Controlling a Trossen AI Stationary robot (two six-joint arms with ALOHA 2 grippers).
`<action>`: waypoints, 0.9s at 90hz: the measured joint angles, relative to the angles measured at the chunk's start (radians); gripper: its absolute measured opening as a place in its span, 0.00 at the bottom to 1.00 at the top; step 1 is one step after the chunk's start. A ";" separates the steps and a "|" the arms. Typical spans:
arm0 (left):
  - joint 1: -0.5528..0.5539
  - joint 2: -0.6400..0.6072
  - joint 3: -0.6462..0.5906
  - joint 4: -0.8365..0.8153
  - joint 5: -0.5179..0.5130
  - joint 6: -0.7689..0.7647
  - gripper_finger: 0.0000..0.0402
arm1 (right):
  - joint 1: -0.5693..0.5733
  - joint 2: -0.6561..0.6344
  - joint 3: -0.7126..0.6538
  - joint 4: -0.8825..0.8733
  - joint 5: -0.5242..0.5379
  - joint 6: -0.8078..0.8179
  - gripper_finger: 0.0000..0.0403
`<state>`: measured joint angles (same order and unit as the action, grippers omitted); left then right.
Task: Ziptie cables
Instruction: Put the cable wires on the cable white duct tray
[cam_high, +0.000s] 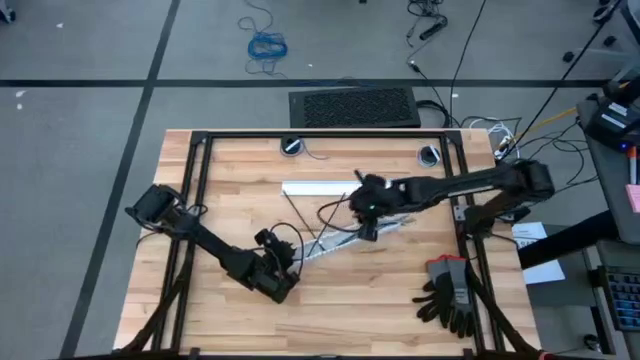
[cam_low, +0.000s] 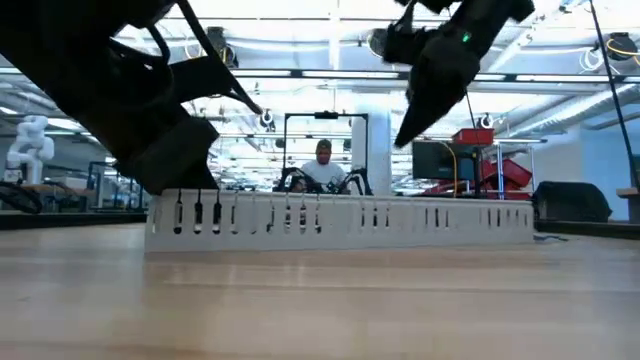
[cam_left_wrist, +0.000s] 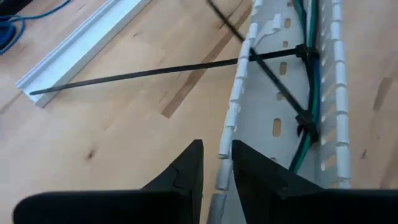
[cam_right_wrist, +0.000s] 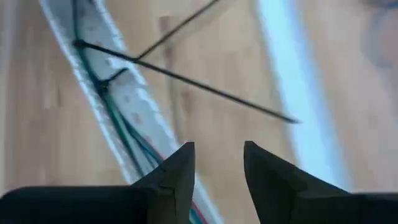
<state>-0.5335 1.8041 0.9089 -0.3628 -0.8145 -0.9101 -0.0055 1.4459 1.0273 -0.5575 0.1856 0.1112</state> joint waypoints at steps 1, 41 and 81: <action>-0.001 -0.001 0.000 0.000 -0.002 0.000 0.21 | -0.002 -0.003 -0.001 -0.001 0.000 -0.001 0.29; -0.034 -0.115 0.000 -0.036 -0.078 0.000 0.21 | -0.036 0.020 -0.257 0.235 -0.032 -0.003 0.17; -0.055 -0.175 0.044 -0.043 -0.142 0.001 0.21 | 0.022 -0.111 -0.297 0.166 0.100 0.035 0.09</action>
<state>-0.5881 1.6291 0.9524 -0.4057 -0.9566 -0.9092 0.0170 1.3353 0.7303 -0.3911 0.2854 0.1458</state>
